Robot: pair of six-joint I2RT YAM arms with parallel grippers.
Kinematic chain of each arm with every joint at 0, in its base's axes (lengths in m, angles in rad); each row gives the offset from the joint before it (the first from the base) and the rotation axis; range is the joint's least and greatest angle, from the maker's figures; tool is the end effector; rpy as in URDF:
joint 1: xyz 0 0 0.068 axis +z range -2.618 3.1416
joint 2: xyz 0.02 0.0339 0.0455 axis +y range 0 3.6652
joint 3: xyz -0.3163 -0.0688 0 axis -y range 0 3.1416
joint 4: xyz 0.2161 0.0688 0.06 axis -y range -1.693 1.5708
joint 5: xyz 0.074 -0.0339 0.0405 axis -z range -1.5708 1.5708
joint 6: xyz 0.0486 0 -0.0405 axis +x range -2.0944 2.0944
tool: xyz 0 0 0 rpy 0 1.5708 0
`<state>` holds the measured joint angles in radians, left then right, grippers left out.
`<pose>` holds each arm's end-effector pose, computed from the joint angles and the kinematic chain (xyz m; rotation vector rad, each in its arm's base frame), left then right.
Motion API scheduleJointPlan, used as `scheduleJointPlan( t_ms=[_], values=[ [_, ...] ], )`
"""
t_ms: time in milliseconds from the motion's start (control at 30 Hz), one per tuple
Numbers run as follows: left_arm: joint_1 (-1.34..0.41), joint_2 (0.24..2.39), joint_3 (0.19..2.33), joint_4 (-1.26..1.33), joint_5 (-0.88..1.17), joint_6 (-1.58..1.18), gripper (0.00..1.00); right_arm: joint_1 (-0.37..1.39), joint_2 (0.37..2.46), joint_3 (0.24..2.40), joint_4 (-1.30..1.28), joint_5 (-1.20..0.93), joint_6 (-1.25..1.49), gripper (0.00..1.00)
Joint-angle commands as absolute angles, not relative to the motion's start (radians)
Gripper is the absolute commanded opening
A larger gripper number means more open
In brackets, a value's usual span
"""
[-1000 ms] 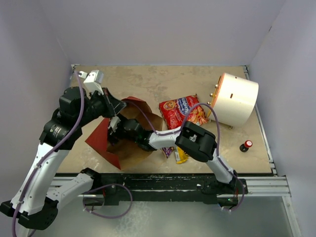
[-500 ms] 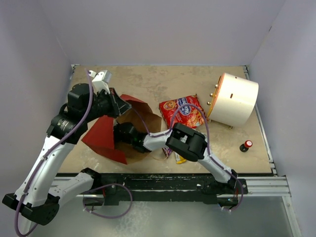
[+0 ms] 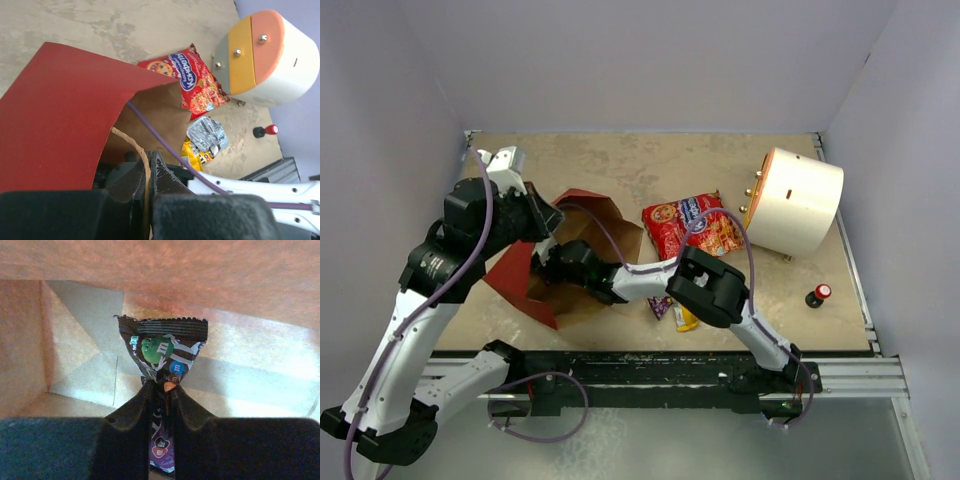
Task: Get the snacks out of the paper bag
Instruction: Take out the snack from the paper bag, then adjust the paper bag at the center of the board.
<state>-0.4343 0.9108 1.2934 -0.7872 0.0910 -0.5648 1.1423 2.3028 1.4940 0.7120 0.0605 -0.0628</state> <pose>0.1040 -0.0531 0.4515 -0.0722 2.0480 -0.7291 0.2295 0.4954 0.2220 -0.9383 1.4477 0.7596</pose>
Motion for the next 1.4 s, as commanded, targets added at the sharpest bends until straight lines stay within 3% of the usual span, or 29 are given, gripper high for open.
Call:
scheduleJointPlan(
  t_ms=[0, 433, 667, 1000, 1233, 1367],
  values=[
    [-0.434, 0.893, 1.342, -0.79, -0.011, -0.552, 0.0, 1.127, 2.158, 1.471, 0.736, 0.042, -0.081, 0.19],
    [-0.434, 0.866, 1.315, -0.74, -0.109, -0.559, 0.0, 1.127, 1.817, 1.15, 0.7, -0.077, -0.162, 0.15],
    [-0.434, 0.841, 1.271, -0.686, -0.106, -0.571, 0.0, 1.127, 1.564, 1.019, 0.627, -0.027, -0.225, 0.1],
    [-0.434, 0.9, 1.27, -0.621, -0.05, -0.58, 0.0, 1.127, 1.243, 1.068, 0.504, 0.257, -0.407, 0.11],
    [-0.434, 0.973, 1.332, -0.567, 0.035, -0.61, 0.0, 1.083, 1.234, 1.115, 0.585, 0.524, -0.66, 0.1],
    [-0.435, 1.011, 1.403, -0.542, 0.127, -0.643, 0.0, 0.995, 1.228, 1.103, 0.613, 0.614, -0.547, 0.08]
  ],
)
